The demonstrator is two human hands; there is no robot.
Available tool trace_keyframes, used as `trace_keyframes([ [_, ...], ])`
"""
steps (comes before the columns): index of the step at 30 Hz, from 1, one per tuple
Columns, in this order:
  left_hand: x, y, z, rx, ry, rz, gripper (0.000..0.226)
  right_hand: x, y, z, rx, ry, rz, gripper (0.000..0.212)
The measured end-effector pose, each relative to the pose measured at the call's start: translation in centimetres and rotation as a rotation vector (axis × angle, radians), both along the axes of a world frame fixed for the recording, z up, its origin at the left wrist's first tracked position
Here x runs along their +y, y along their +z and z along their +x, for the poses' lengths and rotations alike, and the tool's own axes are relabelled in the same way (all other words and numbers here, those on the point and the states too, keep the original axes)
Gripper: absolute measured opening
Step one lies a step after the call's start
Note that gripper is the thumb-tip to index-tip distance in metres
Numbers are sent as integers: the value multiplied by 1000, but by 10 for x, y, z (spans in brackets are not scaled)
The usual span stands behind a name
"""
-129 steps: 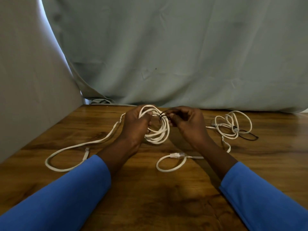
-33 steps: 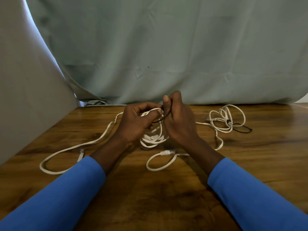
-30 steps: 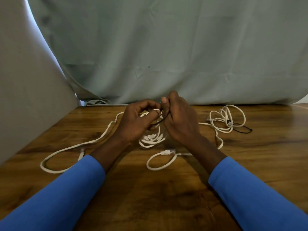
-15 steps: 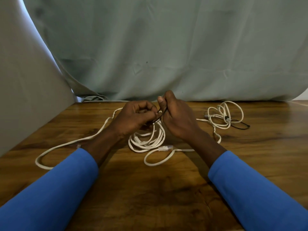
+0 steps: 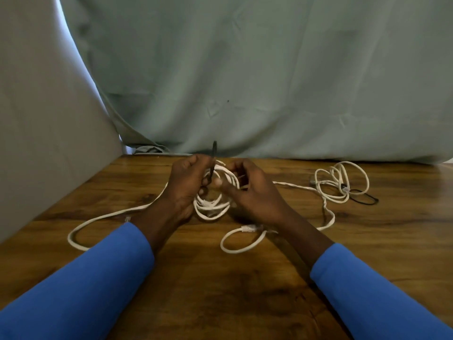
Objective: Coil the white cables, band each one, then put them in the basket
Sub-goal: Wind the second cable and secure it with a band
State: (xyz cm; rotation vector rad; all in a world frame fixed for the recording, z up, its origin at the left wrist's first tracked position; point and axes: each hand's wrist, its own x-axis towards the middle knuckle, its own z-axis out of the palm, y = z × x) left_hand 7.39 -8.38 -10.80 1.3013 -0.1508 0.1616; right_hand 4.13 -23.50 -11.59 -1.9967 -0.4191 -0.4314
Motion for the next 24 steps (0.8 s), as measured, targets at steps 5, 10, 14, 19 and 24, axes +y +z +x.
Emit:
trace_keyframes([
  [5, 1, 7, -1, -13, 1, -29, 21, -1, -4, 8, -196, -85, -261, 35],
  [10, -2, 10, 0, -31, -55, -71, 15, 2, -2, 7, -299, -3, -362, 30],
  [14, -4, 7, 1, -68, -30, -51, 12, 0, 5, 6, -324, -75, -434, 28],
  [19, -6, 5, 5, -170, -23, 14, 16, -1, 0, 14, -341, -223, -492, 16],
  [24, -7, -2, 7, -193, -7, 62, 8, 0, -1, 11, -232, -133, -273, 18],
])
